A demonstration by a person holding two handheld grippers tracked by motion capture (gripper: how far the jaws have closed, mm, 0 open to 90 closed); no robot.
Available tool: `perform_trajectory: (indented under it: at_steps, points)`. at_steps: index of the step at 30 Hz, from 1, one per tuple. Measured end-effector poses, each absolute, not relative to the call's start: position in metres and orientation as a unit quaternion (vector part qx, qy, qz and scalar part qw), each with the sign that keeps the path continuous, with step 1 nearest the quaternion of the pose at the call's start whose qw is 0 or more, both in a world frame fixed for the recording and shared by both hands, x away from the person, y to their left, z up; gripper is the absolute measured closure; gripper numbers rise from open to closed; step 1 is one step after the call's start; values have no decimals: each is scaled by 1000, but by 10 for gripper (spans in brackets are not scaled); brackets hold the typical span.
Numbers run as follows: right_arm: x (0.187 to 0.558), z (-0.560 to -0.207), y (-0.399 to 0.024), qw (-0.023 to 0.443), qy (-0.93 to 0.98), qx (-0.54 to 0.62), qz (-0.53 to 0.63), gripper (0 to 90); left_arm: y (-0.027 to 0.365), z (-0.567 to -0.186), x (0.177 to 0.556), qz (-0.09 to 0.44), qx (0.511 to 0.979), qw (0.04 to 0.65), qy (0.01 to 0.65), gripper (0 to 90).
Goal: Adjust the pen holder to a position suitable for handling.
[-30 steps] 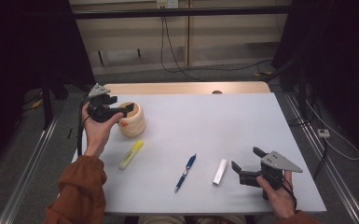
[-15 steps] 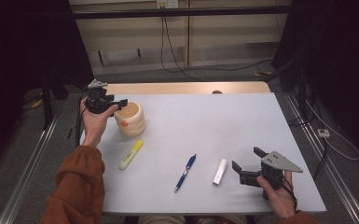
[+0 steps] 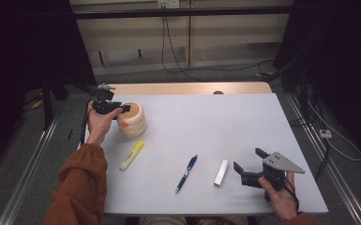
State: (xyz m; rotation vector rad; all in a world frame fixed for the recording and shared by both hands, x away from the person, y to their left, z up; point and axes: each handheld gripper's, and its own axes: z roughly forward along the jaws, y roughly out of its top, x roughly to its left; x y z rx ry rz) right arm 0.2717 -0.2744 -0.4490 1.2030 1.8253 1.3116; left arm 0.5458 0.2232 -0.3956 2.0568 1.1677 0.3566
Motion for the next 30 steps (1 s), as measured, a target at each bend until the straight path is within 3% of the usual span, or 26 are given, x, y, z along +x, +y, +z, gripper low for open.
perform_trajectory:
  at_steps: [13, 30]
  points:
    - [272, -449, -274, 289, 687, 451, 491, 31, 229, -400, 551, 127, 798, 364, 463, 734]
    - [272, -449, -275, 291, 687, 452, 490, 32, 229, -385, 541, 134, 785, 381, 470, 752]
